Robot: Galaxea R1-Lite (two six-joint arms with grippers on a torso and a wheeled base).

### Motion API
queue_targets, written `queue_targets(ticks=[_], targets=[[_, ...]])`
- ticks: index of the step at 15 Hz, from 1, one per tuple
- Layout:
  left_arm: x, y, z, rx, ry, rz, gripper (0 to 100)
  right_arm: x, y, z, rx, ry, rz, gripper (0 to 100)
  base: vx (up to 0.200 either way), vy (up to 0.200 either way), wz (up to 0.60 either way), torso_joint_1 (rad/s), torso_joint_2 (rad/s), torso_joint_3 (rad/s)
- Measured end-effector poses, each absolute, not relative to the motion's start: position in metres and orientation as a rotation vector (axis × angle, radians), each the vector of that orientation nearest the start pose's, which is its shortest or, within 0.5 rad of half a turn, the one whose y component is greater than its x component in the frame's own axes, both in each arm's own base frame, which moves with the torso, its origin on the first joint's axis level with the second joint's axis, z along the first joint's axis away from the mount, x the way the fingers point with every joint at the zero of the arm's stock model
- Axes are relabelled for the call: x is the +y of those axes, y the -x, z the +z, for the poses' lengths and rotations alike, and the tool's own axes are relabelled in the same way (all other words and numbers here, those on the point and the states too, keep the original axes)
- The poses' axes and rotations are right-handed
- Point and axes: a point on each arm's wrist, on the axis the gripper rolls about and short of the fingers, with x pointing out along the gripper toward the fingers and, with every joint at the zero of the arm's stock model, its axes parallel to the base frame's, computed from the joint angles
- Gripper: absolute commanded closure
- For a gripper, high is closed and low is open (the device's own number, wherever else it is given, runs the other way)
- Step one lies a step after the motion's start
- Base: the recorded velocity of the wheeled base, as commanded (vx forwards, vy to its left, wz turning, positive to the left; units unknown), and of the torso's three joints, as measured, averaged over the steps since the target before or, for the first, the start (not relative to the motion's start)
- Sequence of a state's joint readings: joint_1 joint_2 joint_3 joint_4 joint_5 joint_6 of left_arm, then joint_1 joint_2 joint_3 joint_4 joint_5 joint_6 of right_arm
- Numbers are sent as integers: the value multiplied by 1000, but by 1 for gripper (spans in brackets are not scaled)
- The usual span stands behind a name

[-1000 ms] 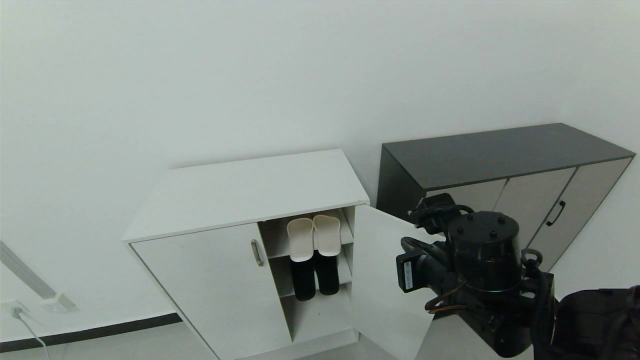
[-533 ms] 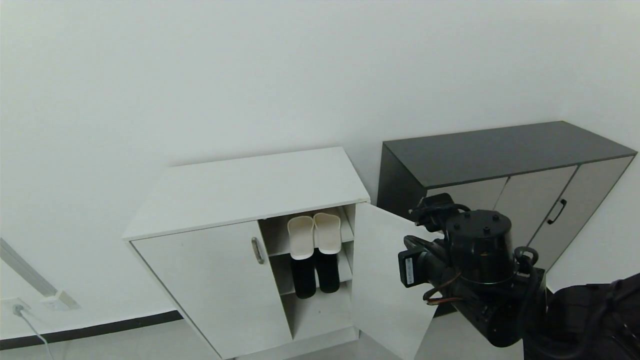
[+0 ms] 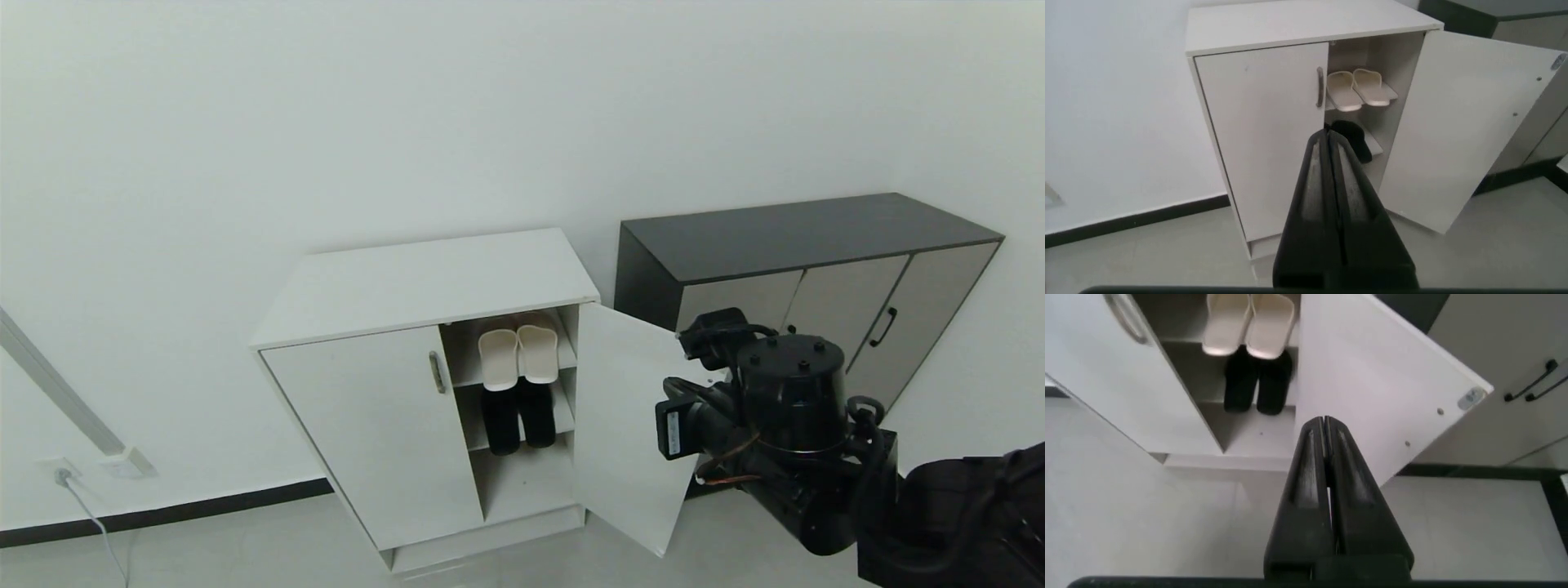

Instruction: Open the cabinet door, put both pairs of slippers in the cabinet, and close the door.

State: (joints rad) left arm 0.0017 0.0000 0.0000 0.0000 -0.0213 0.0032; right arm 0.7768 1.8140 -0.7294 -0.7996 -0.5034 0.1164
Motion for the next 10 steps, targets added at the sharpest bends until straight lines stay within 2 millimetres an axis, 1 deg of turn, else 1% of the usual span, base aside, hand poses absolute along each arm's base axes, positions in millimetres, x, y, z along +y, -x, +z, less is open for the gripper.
queue_targets(ticks=[3,7,10], targets=[[-1,23,75,0,-3,-19,100,206,-249,149,234,31,253,100,0,0,0,0,0,0],[-1,23,75,0,-4,-18,100,187,-296,152,214,-11,199,100,0,0,0,0,0,0],[-1,23,75,0,-4,-19,100,170,-329,144,223,-30,169,100,0,0,0,0,0,0]])
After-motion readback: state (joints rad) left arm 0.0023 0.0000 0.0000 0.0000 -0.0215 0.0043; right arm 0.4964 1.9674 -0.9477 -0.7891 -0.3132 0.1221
